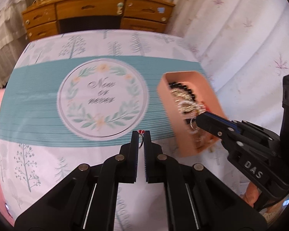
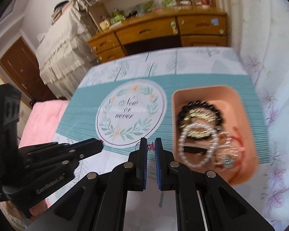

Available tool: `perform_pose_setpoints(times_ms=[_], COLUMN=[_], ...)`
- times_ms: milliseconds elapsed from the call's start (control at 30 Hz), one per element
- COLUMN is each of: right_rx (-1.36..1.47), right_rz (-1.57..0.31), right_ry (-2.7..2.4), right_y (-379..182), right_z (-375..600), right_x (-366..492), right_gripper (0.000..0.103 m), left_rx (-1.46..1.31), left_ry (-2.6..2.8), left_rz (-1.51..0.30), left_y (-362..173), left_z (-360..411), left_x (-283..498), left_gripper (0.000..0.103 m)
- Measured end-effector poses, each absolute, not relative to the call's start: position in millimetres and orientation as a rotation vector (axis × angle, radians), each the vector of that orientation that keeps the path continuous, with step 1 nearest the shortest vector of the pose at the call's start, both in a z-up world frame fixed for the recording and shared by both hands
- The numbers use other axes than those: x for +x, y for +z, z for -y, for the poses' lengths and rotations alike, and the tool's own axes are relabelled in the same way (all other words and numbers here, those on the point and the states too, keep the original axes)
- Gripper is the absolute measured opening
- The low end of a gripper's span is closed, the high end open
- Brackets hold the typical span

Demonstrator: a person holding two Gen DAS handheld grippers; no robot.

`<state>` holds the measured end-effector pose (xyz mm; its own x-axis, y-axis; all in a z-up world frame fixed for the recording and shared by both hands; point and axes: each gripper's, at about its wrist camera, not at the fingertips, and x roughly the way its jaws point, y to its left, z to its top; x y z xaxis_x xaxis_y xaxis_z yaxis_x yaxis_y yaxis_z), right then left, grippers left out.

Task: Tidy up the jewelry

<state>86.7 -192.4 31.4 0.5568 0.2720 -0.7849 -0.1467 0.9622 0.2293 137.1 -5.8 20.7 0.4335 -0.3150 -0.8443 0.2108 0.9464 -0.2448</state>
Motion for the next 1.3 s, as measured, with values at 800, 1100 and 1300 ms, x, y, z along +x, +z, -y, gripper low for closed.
perform_pose_setpoints(times_ms=[800,1100,1300], right_rx=[0.238,0.206,0.210], right_rz=[-0.890,-0.927,-0.944], right_ry=[0.075,0.056,0.054], right_y=[20.2,-14.3,-24.5], right_z=[328.2,319.9,318.2], right_x=[80.3,110.3,119.7], right_gripper=[0.008,0.008,0.008], left_rx=[0.026,-0.010,-0.024], left_ry=[-0.407,-0.430,-0.453], left_rz=[-1.039,-1.133,-1.174], left_y=[13.2,-37.4,-50.9], left_z=[169.2,183.8,183.0], left_x=[210.1,248.7,252.0], left_gripper=[0.003,0.003,0.016])
